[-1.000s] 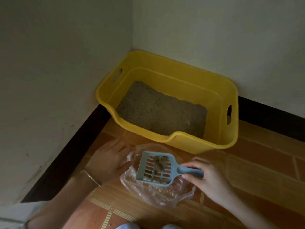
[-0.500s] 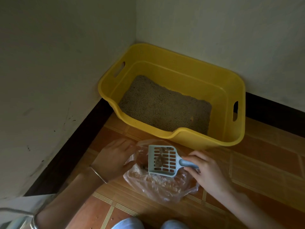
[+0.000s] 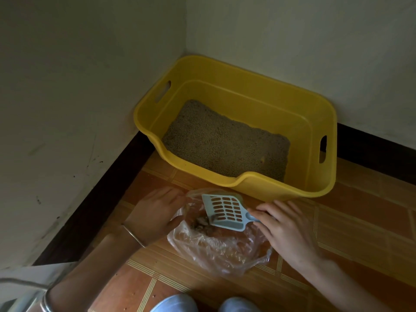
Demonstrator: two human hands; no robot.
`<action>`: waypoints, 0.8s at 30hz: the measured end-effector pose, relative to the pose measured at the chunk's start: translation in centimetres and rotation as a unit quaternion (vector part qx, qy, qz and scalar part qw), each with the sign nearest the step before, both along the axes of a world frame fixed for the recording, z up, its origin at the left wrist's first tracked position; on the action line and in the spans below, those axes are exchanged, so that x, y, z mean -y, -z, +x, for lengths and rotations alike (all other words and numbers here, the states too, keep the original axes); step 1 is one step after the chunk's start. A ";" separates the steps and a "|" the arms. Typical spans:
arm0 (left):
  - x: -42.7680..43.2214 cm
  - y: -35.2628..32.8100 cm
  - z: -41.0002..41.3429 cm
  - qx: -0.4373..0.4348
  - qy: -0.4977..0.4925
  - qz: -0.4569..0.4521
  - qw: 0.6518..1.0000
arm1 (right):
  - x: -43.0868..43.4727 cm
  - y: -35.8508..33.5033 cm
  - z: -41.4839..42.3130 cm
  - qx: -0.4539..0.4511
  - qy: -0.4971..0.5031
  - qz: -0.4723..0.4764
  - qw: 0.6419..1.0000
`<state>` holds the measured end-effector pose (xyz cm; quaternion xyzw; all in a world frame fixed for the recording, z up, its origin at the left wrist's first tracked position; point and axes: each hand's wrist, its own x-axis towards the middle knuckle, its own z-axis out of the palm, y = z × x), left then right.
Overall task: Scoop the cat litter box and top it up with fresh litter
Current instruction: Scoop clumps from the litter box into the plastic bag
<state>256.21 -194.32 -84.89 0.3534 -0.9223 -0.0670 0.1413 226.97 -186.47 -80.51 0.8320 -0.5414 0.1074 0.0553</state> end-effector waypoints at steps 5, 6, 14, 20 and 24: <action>0.0 -0.3 0.0 0.000 0.001 0.001 1.000 | -0.2 0.5 -0.2 -0.009 -0.026 -0.030 0.999; 0.0 -0.2 0.0 0.001 0.002 0.002 1.000 | -0.1 0.5 -0.2 -0.007 -0.028 -0.032 0.999; 0.2 -0.8 0.2 0.011 0.000 0.018 1.000 | -0.2 -0.8 -0.4 0.001 -0.034 -0.039 0.999; 1.7 -4.0 0.8 -0.003 -0.010 0.003 1.000 | -0.2 -6.0 -0.4 0.048 -0.010 -0.073 0.996; 3.6 -6.4 1.0 -0.020 -0.027 -0.043 0.998 | 1.9 -9.3 -0.8 0.061 0.006 -0.121 0.991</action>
